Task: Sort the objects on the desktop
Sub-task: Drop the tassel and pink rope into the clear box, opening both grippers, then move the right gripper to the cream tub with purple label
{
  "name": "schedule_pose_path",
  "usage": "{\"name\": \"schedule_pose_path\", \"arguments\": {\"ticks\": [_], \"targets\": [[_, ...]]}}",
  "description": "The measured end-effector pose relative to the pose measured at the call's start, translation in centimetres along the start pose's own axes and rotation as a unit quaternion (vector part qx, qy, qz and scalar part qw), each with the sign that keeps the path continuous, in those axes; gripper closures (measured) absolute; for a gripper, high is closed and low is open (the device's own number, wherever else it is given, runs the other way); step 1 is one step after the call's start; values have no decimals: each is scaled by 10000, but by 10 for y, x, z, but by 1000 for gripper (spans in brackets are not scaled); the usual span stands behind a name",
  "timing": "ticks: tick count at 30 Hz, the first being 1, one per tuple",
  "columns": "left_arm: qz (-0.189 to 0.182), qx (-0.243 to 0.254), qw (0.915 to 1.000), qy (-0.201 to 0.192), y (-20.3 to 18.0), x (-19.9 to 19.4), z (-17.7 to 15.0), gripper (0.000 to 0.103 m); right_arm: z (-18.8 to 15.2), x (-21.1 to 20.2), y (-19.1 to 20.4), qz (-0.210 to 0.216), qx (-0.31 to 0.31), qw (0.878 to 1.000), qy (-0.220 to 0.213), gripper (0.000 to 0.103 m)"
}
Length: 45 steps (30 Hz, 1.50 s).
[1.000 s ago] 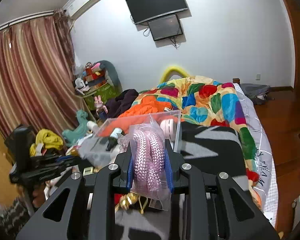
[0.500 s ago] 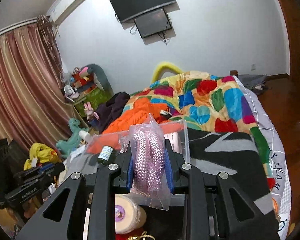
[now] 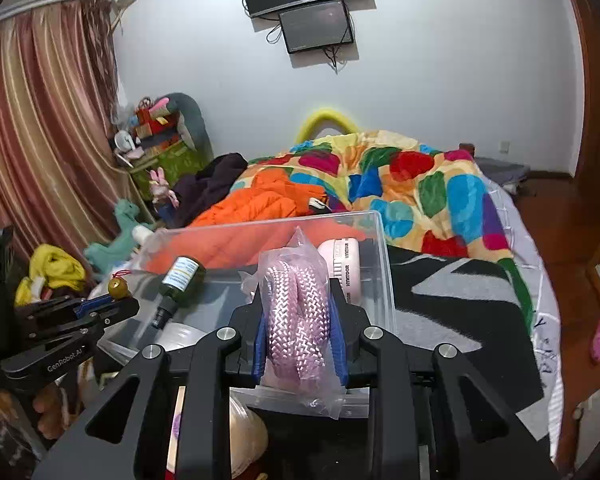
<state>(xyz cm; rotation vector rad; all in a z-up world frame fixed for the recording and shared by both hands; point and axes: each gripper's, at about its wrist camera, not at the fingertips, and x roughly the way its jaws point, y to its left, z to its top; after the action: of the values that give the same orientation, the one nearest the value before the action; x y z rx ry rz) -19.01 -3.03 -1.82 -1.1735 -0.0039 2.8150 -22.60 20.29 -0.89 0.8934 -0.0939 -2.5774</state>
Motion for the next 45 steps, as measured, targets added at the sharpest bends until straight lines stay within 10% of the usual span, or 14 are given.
{"name": "schedule_pose_path", "arguments": {"ticks": [13,29,45], "targets": [[13,218,9997,-64,-13,-9,-6,62,-9,-6,21,-595,-692,9958,-85,75],[-75,254,9981,-551,-21,-69,-13,29,-18,-63,47,-1140,-1263,9817,-853,24],[49,464,9973,-565,-29,-112,-62,14,-45,-105,42,-1028,-1155,9846,-813,12]]}}
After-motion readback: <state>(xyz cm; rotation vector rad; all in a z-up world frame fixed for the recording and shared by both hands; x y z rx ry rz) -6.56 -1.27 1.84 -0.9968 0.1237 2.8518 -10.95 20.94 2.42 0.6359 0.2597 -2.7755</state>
